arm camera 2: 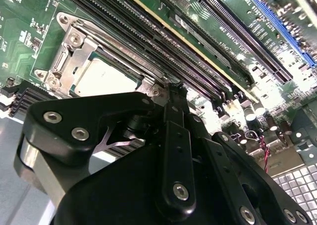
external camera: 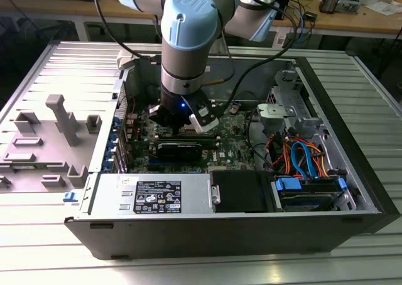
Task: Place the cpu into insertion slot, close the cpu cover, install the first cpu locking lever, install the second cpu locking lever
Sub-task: 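Install the second cpu locking lever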
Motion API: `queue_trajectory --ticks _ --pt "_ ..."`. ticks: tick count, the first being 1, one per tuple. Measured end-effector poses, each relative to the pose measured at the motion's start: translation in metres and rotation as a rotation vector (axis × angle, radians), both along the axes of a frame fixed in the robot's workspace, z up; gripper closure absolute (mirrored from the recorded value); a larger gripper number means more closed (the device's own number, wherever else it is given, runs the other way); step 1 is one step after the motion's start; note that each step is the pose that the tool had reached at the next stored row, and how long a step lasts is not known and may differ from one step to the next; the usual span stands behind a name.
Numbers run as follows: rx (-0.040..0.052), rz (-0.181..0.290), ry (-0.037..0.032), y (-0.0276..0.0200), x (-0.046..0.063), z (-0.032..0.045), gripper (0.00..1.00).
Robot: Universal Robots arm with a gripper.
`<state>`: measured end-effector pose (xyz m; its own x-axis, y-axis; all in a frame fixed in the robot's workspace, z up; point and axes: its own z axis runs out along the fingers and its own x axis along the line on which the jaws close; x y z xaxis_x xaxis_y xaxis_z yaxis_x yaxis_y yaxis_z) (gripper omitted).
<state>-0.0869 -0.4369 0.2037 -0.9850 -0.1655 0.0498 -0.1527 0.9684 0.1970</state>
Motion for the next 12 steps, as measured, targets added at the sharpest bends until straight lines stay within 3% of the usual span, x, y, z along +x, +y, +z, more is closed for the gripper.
queue_trajectory --ticks 12 --pt "-0.0028 0.001 0.0001 0.0027 0.0000 -0.0053 0.89"
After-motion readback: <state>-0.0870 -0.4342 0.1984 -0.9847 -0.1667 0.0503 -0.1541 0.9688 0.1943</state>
